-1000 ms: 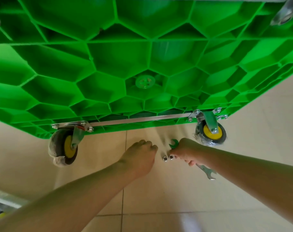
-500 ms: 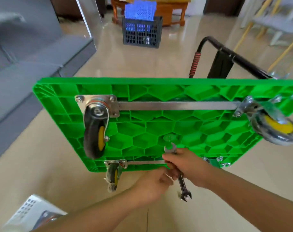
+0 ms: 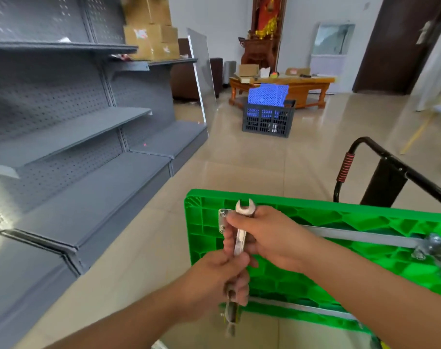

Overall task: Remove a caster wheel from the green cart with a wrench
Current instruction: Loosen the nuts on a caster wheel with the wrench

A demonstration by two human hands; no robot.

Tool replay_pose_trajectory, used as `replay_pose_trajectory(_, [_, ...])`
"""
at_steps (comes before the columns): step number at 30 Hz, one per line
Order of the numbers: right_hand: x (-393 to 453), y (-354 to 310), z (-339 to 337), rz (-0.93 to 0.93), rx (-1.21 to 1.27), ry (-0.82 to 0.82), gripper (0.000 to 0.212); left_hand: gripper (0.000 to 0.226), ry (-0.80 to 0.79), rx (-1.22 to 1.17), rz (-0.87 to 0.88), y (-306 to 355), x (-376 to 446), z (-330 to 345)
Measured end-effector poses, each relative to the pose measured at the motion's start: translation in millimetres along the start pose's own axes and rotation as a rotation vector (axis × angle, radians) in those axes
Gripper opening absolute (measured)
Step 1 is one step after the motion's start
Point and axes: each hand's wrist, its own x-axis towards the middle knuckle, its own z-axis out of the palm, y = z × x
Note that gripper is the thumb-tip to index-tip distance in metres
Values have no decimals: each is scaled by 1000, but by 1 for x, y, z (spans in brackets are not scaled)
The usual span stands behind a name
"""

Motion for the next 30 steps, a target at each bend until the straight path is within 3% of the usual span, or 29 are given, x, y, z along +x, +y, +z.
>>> replay_pose_trajectory(4, [18,-4,-4,-131,-105,154,24,37,153,61,69,-3,-5,-34])
replay_pose_trajectory(8, [30,16,-41,-556,-857,457,22,48,339,205,115,-13,2,-66])
replay_pose_trajectory(12, [40,50,-68,-786,-1367,535,39,44,447,344,102,-26,12,-82])
replay_pose_trajectory(25, [58,97,-73,-917,-1575,682,57,15,648,738,330,-46,43,-112])
replay_pose_trajectory(30, [62,99,-76,-983,-1570,709,57,13,613,815,380,-52,39,-121])
